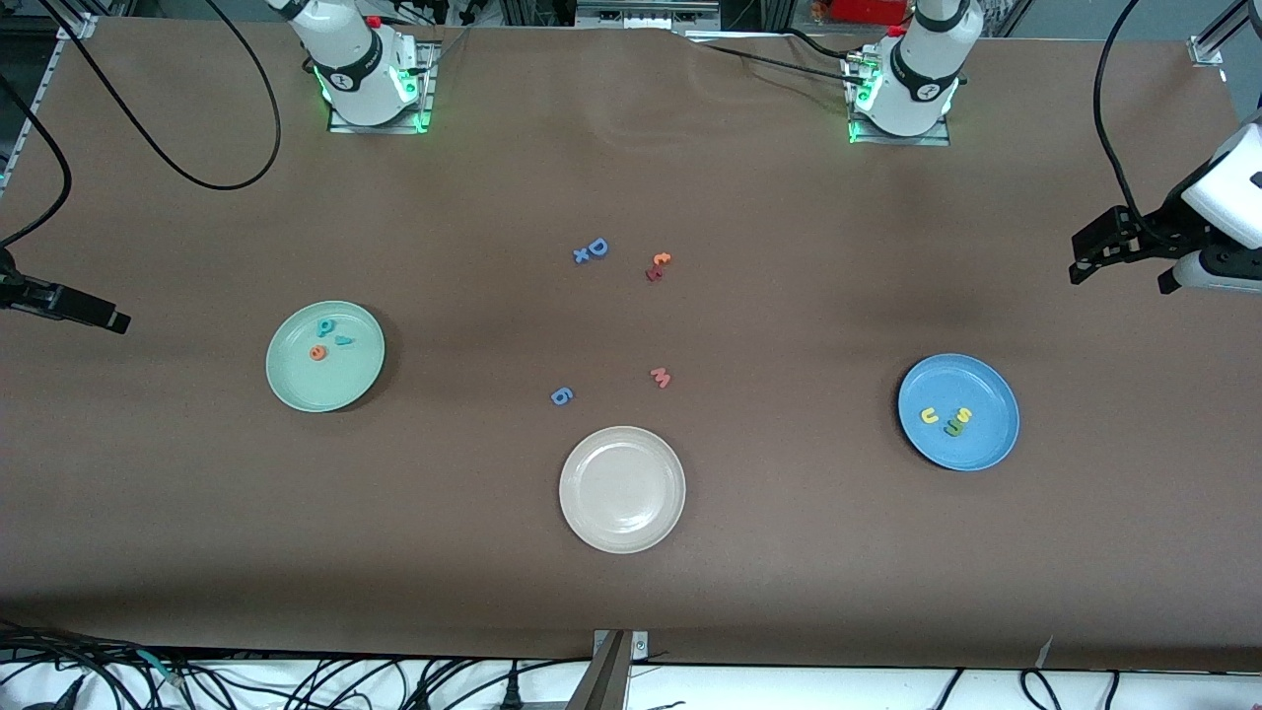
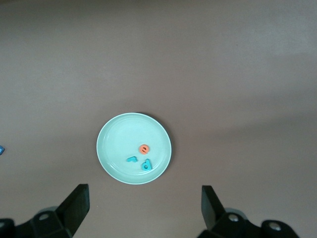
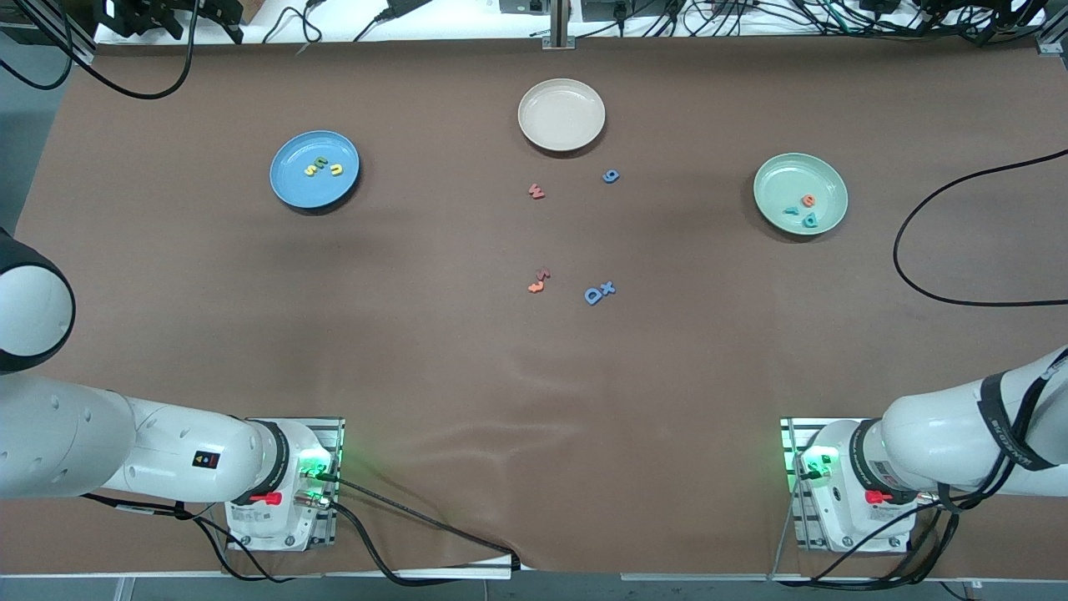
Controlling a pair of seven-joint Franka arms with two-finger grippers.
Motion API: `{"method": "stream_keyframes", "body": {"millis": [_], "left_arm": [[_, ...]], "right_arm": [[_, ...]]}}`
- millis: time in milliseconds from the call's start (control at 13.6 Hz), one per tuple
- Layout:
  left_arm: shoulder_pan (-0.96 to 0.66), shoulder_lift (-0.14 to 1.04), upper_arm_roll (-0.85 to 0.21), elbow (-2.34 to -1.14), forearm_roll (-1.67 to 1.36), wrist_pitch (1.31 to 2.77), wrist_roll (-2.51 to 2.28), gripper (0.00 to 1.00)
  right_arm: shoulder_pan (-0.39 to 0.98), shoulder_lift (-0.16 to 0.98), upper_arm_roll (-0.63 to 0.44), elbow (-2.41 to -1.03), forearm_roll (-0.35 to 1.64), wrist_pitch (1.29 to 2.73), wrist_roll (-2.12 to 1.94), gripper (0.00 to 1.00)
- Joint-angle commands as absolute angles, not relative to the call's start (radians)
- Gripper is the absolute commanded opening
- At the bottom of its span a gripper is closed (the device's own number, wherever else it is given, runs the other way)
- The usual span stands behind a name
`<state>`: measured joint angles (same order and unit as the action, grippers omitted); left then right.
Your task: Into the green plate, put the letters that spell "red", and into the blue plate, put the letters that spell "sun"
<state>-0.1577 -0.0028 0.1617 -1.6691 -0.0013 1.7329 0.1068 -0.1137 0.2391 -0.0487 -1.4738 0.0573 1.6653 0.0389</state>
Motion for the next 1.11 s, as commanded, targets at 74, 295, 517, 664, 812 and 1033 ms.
{"method": "stream_keyframes", "body": {"millis": [74, 295, 517, 664, 812, 1033], "left_arm": [[-0.158, 0.008, 0.158, -1.648, 0.002, 1.724, 0.13, 1.0], [-0.158, 0.003, 0.158, -1.647, 0.002, 1.723, 0.133, 1.0], [-0.158, 0.005, 0.158, -1.646, 0.003, 1.721, 0.135, 1.0], [-0.161, 0.006, 0.156, -1.644, 0.003, 1.709, 0.135, 1.0], [-0.161, 0.008, 0.158, -1.635, 0.003, 1.698, 0.135, 1.0], [-0.161, 0.008, 0.158, -1.634, 0.003, 1.692, 0.135, 1.0]], "right_arm": [[-0.115, 0.216, -0.046, -1.497, 0.049, 1.672, 0.038, 1.0], [-0.115, 0.216, -0.046, -1.497, 0.049, 1.672, 0.038, 1.0], [-0.115, 0.216, -0.046, -1.497, 0.049, 1.672, 0.038, 1.0], [-0.117, 0.216, -0.046, -1.497, 0.049, 1.672, 0.038, 1.0], [-0.117, 0.216, -0.046, -1.497, 0.049, 1.672, 0.038, 1.0], [-0.117, 0.216, -0.046, -1.497, 0.049, 1.672, 0.038, 1.0]]}}
